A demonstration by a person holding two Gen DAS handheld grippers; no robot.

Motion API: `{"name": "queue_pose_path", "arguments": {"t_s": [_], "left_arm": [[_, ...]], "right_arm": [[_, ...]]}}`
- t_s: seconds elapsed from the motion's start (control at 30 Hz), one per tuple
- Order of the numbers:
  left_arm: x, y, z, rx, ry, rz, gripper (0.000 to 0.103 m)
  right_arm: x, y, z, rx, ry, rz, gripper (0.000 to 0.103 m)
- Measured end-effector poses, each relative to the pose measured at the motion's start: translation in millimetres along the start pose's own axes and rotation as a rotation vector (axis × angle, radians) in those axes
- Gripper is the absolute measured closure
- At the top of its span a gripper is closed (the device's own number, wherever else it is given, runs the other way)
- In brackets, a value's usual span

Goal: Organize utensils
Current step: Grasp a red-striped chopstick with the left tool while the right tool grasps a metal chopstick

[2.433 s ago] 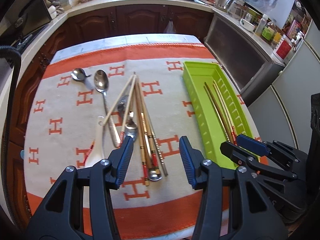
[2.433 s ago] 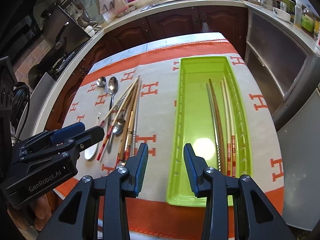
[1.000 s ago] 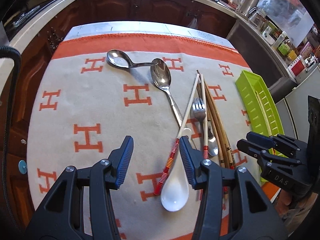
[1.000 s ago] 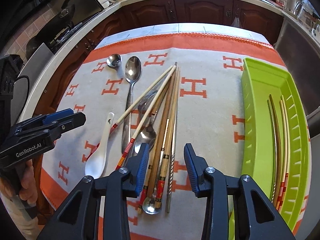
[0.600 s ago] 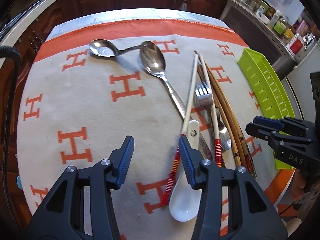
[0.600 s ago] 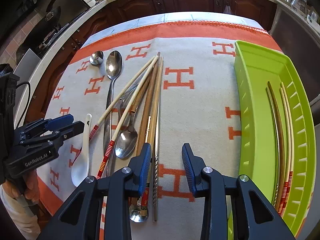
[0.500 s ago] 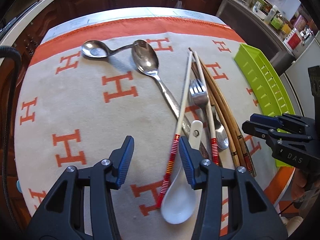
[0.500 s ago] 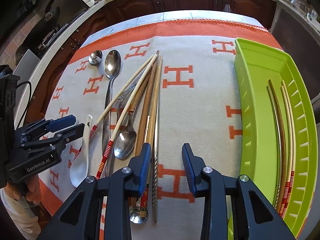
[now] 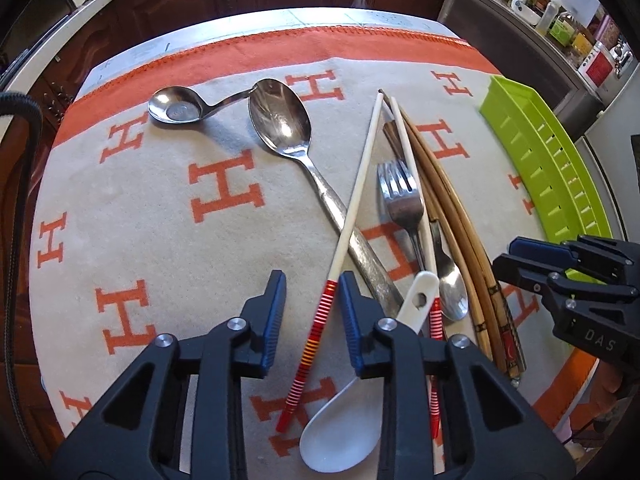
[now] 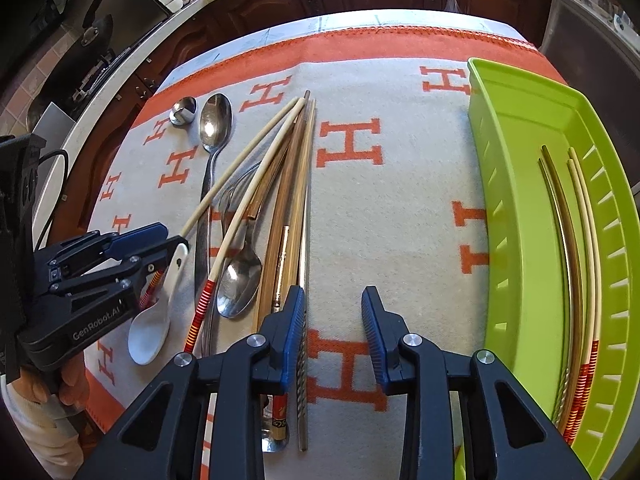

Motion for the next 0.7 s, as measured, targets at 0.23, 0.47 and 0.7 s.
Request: {"name": "queue_pose_path", "arguments": {"t_s": [0.23,0.47,0.7], "left_arm": [[1.6,-5.8,-9.0,0.043,-0.072,-0.012,0.081],[2.4,-9.1,-21.6,0.066,-0.079,-0.013,0.099],[-2.2,1.1,-3.3,-0.026,-0.046,-0.013,0.1]], "right_arm": [[1.2,-2.3,2.3,-0.01,0.001,-0.005,0.074],[2.1,-3.6,5.7,-0.034,0.007,-0.006,0.074],[5.1,-5.9,14.3,-0.069,0.032,-0.006,0.074]]}}
Point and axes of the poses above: each gripper's, at about its wrist camera, not at the fingertips, and x roughly the way its jaws point, z to its left, y to its underside, the point moved 7 cm from there along x, roughly the way its jaws point, and after that the axes turned 12 degrees about z, right-handed, at the moved point
